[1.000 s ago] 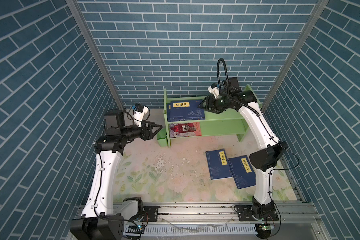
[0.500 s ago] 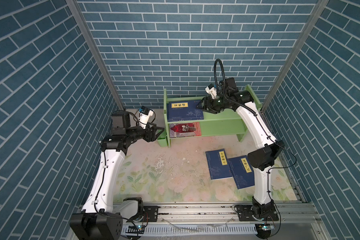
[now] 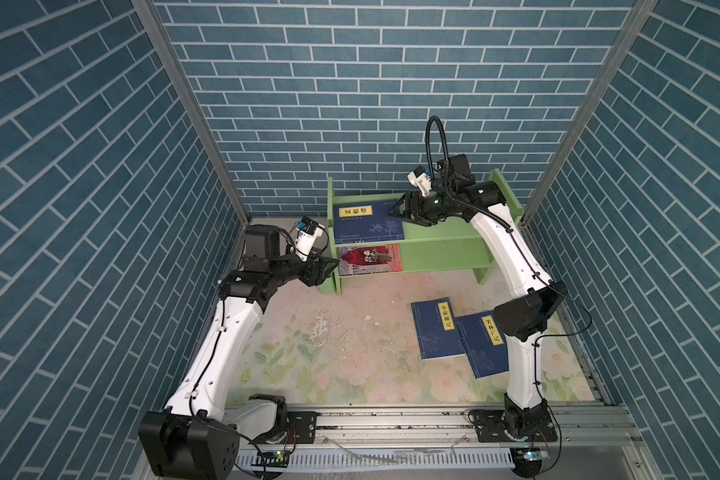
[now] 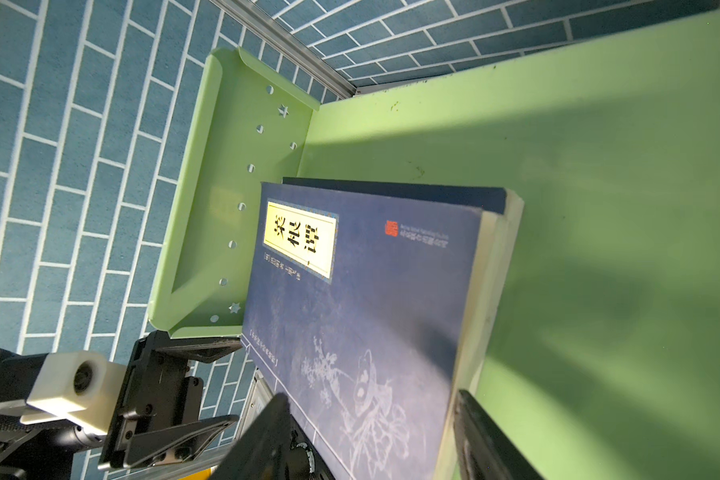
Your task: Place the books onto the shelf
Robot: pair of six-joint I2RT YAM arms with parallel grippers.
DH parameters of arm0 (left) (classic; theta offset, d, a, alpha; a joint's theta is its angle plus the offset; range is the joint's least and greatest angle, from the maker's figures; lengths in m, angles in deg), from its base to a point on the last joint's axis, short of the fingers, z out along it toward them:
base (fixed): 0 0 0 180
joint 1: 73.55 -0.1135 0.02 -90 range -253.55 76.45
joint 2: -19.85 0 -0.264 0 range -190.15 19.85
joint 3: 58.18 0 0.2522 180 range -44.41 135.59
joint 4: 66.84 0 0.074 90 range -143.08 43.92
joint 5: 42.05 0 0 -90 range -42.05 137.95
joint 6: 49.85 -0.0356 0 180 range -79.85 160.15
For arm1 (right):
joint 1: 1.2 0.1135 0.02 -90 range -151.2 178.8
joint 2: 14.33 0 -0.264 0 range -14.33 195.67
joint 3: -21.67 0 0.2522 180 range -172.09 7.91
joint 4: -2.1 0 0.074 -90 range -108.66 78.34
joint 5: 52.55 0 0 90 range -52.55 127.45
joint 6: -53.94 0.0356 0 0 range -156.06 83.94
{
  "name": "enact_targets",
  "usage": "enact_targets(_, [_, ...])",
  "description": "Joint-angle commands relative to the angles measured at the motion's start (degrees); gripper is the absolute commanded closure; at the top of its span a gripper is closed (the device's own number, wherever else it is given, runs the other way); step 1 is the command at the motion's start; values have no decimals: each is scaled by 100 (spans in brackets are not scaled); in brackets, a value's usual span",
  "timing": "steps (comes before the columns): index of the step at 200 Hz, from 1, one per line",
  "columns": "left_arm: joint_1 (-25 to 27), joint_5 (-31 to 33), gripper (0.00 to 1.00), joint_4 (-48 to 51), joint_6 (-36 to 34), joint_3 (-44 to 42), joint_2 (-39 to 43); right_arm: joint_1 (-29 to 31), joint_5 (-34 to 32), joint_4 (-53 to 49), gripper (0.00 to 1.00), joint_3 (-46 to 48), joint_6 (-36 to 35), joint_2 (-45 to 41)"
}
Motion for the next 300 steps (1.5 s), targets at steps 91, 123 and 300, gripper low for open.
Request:
enact_targets(91, [172,698,35,-835,214,69,-410,163,-1932,-749,34,871,-1659,-1264])
enact_targets(123, [198,729,35,-813,226,121,-464,354,-2277,-289,32,2064,-1893,-2063])
enact_targets(300, [277,879,35,-890,305,323,-666,776,-2892,-79,30,2162,-2176,-1697])
